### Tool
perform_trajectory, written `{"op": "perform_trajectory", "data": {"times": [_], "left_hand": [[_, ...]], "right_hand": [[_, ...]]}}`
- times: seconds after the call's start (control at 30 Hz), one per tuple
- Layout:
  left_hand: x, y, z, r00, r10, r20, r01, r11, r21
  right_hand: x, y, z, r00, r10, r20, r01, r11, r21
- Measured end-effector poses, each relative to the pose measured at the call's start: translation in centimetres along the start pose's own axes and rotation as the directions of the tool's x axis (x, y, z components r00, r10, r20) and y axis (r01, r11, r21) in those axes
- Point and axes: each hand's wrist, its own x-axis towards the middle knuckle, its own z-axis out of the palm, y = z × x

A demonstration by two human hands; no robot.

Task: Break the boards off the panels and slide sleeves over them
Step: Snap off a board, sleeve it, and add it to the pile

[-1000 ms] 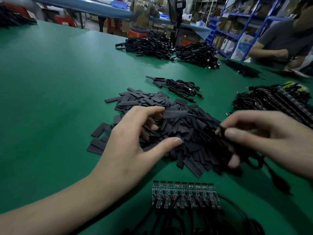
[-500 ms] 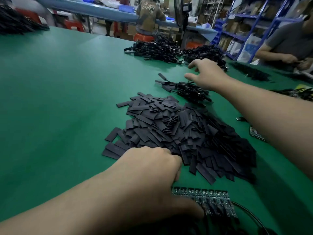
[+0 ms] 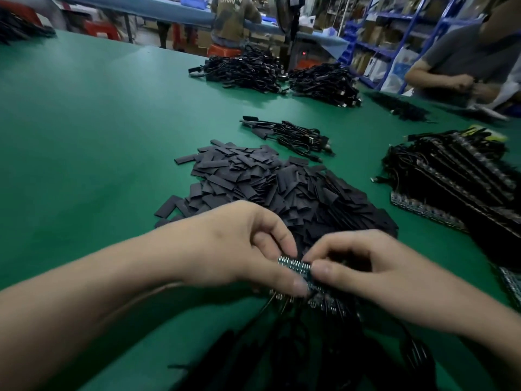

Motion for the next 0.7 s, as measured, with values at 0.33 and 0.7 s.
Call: {"op": "perform_trajectory", "data": {"times": [0.33,0.7], "left_hand": [[0.0,-0.3,0.5,0.992,0.037,-0.122,-0.053,0.991,-0.125],[0.6,-1.0,1.1,0.987,0.115,-0.11,-0.135,0.972,-0.195]], "right_hand": [[-0.3,-0.3,1.5,0.994,0.068,-0.09,-0.038,0.953,0.299],[-0.4,-0.5,1.5,0.994,0.075,-0.076,-0.031,0.884,0.466]]}}
